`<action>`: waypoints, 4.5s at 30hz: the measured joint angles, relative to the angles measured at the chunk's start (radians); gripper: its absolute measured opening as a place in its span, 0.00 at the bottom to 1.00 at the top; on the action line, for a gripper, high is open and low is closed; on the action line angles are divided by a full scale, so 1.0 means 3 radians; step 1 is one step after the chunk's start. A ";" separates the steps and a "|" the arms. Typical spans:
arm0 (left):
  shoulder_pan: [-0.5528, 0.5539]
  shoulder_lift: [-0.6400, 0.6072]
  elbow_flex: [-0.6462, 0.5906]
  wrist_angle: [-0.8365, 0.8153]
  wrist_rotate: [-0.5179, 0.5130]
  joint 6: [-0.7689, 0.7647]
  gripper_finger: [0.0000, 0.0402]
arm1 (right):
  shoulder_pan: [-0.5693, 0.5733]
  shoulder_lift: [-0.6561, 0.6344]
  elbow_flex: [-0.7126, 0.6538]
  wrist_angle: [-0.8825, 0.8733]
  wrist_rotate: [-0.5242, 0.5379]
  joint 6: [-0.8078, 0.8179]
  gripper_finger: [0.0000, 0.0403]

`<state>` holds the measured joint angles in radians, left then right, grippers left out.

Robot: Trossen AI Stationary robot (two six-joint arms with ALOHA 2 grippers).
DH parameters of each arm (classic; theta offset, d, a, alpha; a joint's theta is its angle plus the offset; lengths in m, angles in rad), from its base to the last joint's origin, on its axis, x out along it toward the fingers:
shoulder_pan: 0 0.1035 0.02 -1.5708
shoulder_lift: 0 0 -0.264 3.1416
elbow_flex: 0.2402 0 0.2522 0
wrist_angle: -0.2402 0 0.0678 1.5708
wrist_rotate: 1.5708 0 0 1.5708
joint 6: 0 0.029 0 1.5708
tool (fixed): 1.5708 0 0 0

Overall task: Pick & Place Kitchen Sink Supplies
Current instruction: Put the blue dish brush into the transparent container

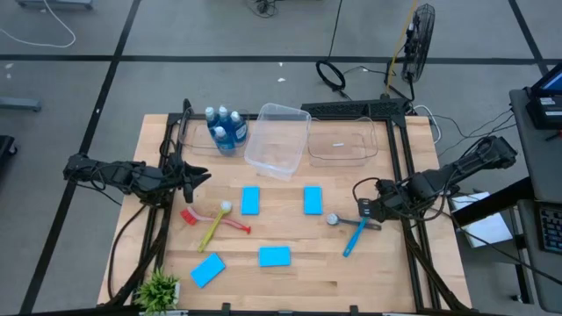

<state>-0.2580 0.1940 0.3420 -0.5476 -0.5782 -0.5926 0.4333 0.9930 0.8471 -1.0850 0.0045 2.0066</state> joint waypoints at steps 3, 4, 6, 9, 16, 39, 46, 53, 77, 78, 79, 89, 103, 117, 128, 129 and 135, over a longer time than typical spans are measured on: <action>0.0001 0.0000 0.0000 0.0000 -0.0001 0.0000 0.30 | -0.0001 0.0001 -0.0172 0.0252 -0.0022 0.0176 0.39; 0.0000 0.0000 0.0000 0.0000 -0.0001 0.0000 0.30 | 0.0001 0.0001 -0.0244 0.0365 -0.0022 0.0226 0.40; 0.0000 0.0000 0.0000 0.0000 -0.0002 0.0000 0.30 | -0.0001 0.0002 -0.0392 0.0612 -0.0019 0.0297 0.42; 0.0000 0.0000 0.0000 0.0000 -0.0003 -0.0015 0.30 | -0.0001 0.0002 -0.0562 0.0864 -0.0010 0.0320 0.42; 0.0001 0.0000 0.0000 -0.0002 -0.0004 -0.0019 0.30 | -0.0007 0.0002 -0.0768 0.1033 -0.0011 0.0375 0.38; 0.0001 0.0000 0.0000 -0.0004 -0.0088 -0.0046 0.30 | -0.0135 0.0002 -0.1269 0.1536 0.0245 0.0510 0.33; 0.0001 0.0000 0.0000 -0.0005 -0.0088 -0.0049 0.30 | -0.0134 0.0002 -0.1310 0.1618 0.0262 0.0514 0.19; 0.0000 0.0000 0.0000 -0.0004 -0.0088 -0.0048 0.30 | -0.0134 0.0001 -0.1310 0.1652 0.0408 0.0459 0.09; 0.0001 0.0003 0.0000 0.0047 0.0067 -0.0358 0.30 | -0.0138 -0.0616 -0.1310 0.3177 0.1510 -0.1047 0.09; 0.0000 0.0004 0.0000 0.0073 0.0068 -0.0379 0.30 | -0.0138 -0.0629 -0.1310 0.3326 0.1593 -0.1179 0.09; 0.0000 0.0004 0.0000 0.0099 0.0068 -0.0393 0.30 | -0.0138 -0.0634 -0.1310 0.3468 0.1672 -0.1322 0.09; 0.0001 0.0008 0.0001 0.0448 0.0067 -0.0214 0.30 | -0.0355 -0.0487 -0.1310 0.4955 0.1988 -0.2882 0.09; 0.0001 0.0640 0.0001 0.1597 0.0155 0.0036 0.45 | -0.0941 0.0201 -0.1306 0.6095 0.1106 -0.3398 0.09; 0.0000 0.1694 0.0003 0.3110 0.0202 0.0478 0.65 | -0.1454 0.0833 -0.0632 0.6247 0.0125 -0.4217 0.09; 0.0000 0.2270 0.0004 0.3876 0.0275 0.0482 0.60 | -0.1559 0.1155 -0.0309 0.6218 -0.0035 -0.4863 0.09; 0.0000 0.2309 0.0003 0.3917 0.0275 0.0480 0.60 | -0.1559 0.1183 -0.0283 0.6222 -0.0034 -0.4920 0.09; 0.0001 0.2564 0.0171 0.3999 0.0281 0.0555 0.60 | -0.1590 0.1394 0.0004 0.6214 -0.0014 -0.5215 0.09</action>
<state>-0.2578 0.9631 0.3932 0.6521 -0.4939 -0.4262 -0.0438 1.4113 0.8482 0.7792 0.0005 0.4420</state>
